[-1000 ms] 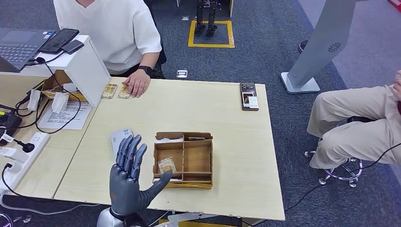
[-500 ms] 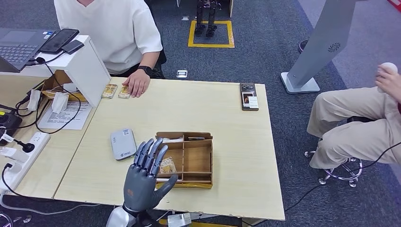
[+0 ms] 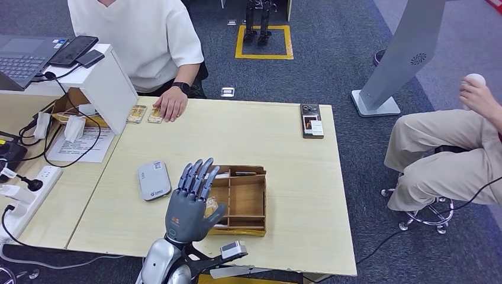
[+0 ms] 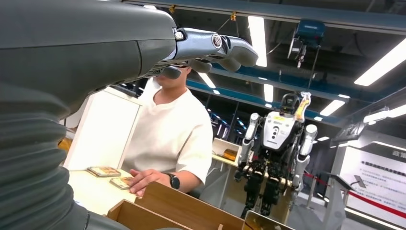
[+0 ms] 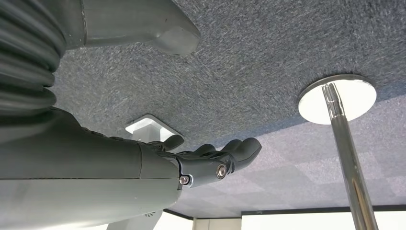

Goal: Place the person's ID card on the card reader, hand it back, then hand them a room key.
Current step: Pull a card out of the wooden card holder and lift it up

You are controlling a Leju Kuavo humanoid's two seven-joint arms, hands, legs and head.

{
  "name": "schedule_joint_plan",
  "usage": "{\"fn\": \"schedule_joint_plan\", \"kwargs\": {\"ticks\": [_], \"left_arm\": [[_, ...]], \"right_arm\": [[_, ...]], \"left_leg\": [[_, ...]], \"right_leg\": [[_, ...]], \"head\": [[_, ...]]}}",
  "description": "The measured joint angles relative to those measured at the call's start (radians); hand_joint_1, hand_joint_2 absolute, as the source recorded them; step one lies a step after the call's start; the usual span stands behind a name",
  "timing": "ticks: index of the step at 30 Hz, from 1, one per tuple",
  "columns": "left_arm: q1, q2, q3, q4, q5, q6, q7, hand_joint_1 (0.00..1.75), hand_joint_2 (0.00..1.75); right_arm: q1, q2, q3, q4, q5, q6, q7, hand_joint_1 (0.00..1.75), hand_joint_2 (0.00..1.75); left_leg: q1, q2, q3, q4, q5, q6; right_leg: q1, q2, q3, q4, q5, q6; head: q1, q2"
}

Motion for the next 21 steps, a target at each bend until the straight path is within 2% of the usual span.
{"fn": "schedule_joint_plan", "kwargs": {"ticks": [9,16,21], "left_arm": [[-0.019,-0.001,0.0,0.031,-0.001,0.0,0.024,0.0,1.75],[-0.094,-0.008,0.0,0.079,0.006,0.0,0.092,0.0,1.75],[-0.136,-0.014,0.0,0.118,-0.003,0.0,0.111,0.0,1.75]], "right_arm": [[0.0,0.0,0.0,0.002,0.004,0.0,-0.004,0.0,1.75],[-0.003,0.0,0.0,0.008,0.014,0.0,-0.019,0.0,1.75],[-0.004,0.0,0.0,0.014,0.019,0.0,-0.028,0.0,1.75]], "left_leg": [[0.0,0.0,0.0,0.0,0.0,0.0],[0.0,0.0,0.0,0.0,0.0,0.0],[0.0,0.0,0.0,0.0,0.0,0.0]], "right_leg": [[0.0,0.0,0.0,0.0,0.0,0.0],[0.0,0.0,0.0,0.0,0.0,0.0],[0.0,0.0,0.0,0.0,0.0,0.0]], "head": [[0.0,0.0],[0.0,0.0],[0.0,0.0]]}}
